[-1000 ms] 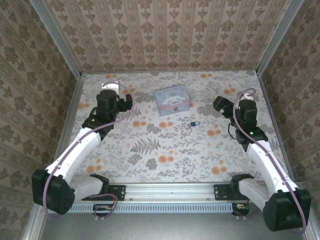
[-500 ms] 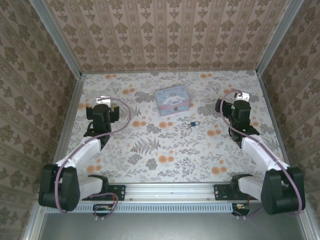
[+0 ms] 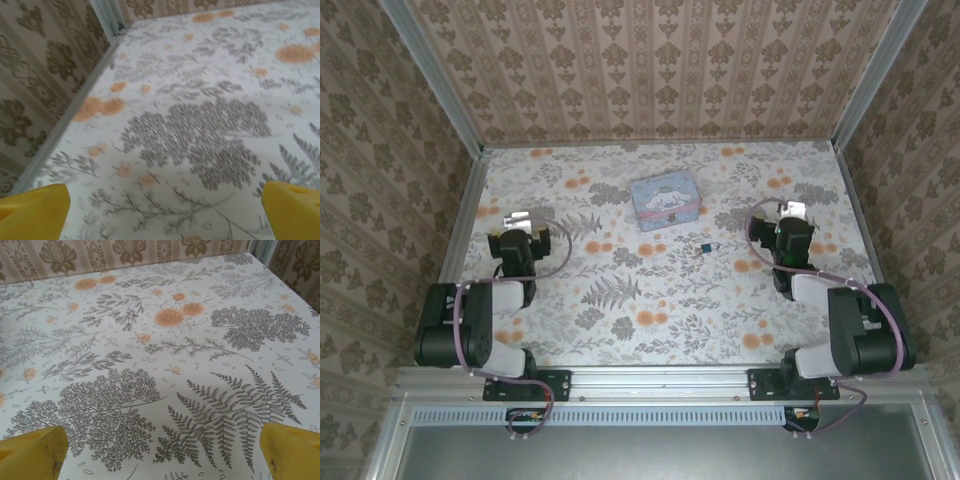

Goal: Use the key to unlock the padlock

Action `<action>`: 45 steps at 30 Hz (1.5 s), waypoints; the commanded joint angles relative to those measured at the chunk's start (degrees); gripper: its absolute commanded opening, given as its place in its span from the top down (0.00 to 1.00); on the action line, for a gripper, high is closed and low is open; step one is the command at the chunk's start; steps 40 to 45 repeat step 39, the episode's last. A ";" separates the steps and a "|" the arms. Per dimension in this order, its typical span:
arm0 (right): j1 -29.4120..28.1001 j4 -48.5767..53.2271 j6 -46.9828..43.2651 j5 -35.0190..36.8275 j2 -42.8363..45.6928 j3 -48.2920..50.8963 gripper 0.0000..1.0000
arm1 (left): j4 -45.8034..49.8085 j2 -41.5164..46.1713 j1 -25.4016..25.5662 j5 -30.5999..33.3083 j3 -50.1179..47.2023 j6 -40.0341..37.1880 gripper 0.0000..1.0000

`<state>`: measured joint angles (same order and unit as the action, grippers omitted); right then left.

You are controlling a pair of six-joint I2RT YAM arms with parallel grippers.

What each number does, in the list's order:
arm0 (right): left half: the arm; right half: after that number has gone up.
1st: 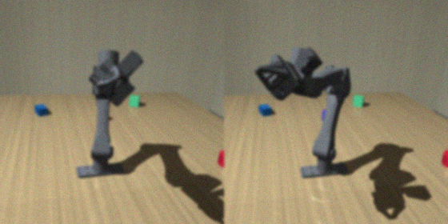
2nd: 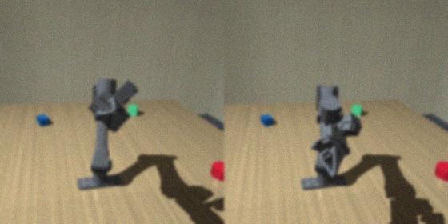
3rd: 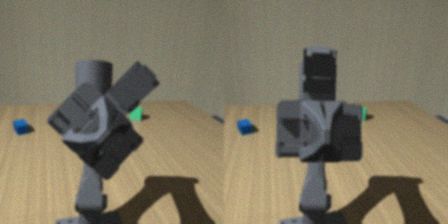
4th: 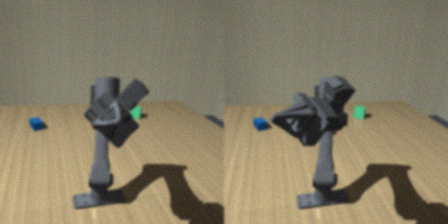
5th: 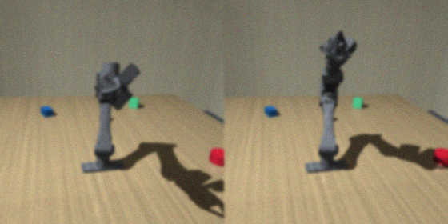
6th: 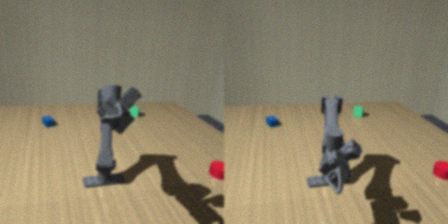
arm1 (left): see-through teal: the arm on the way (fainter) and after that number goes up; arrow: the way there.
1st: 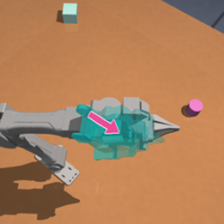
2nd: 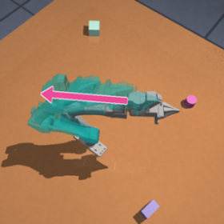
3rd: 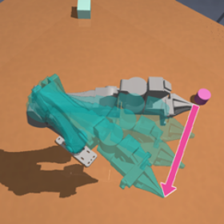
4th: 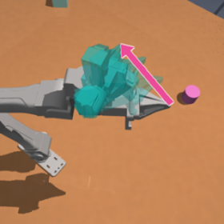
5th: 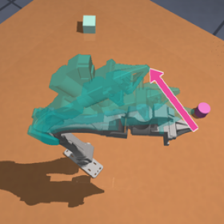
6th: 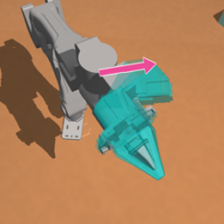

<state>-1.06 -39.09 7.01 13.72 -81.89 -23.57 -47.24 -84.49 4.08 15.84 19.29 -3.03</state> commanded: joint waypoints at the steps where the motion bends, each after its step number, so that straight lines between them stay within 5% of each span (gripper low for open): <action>1: 0.27 -15.52 -3.54 -6.81 -4.49 3.66 0.00 | -12.09 -3.88 -0.03 -4.35 -0.96 -0.01 0.00; 3: 0.27 -19.82 -4.93 -9.95 -6.63 4.72 0.01 | -6.37 -3.32 -0.11 -6.30 1.31 -0.16 0.00; 9: 1.93 -11.17 -4.40 -14.64 -6.35 0.43 0.00 | -1.06 -3.60 -2.95 -13.98 4.26 0.37 0.00; 19: 0.87 -14.15 -3.84 -9.21 -5.74 2.48 0.00 | -1.18 -3.72 -3.19 -14.35 4.35 0.52 0.00; 45: 1.41 -11.26 -4.81 -13.81 -6.03 0.71 0.00 | -1.62 -3.67 -2.82 -13.99 4.02 0.18 0.00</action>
